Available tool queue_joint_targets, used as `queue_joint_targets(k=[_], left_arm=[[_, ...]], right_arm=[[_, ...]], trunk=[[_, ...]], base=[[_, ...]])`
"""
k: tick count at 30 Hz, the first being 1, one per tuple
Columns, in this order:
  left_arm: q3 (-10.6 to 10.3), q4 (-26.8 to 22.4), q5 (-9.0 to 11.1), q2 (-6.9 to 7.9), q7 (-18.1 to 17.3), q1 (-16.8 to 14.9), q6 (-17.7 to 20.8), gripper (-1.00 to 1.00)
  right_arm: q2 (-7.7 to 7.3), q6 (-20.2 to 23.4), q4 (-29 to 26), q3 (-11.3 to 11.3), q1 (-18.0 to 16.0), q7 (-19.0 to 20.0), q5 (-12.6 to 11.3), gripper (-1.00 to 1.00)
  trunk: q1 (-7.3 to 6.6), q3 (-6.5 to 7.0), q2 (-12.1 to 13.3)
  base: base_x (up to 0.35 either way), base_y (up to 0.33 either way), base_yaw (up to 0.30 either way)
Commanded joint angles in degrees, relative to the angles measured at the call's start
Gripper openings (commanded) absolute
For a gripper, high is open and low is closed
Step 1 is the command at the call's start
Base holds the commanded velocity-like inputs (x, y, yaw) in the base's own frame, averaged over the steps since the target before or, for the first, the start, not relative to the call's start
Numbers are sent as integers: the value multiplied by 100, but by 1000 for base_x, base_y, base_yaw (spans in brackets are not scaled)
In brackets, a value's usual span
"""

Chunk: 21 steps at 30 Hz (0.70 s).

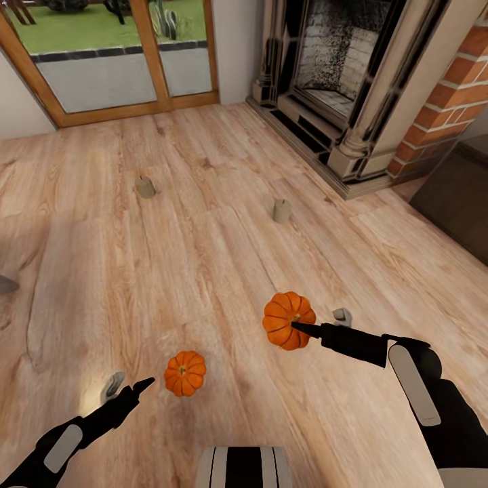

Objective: Place each of the two pumpkins and all three candles from the living room inside a cabinet in the living room (use any cabinet), then make sure every cabinet is closed, and position the cauldron so it is next to a table in the living room.

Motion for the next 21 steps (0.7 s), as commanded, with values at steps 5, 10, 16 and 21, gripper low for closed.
queue_joint_targets(k=[5,10,16,21], left_arm=[[16,-1,33,0,-5,-2,48,100],[17,-1,34,0,-5,-2,48,100],[26,3,34,8,-21,-2,48,100],[26,4,34,9,-9,-2,50,100]], right_arm=[[1,25,0,-7,-3,30,17,-100],[2,20,0,-4,-3,30,21,-100],[2,22,0,43,-3,22,23,-100],[1,12,8,54,-3,21,21,-100]], trunk=[[1,-3,-1],[1,-3,-1],[1,-3,-1],[1,-3,-1]], base=[[69,-47,0],[106,-5,0],[11,0,0],[60,-134,0]])
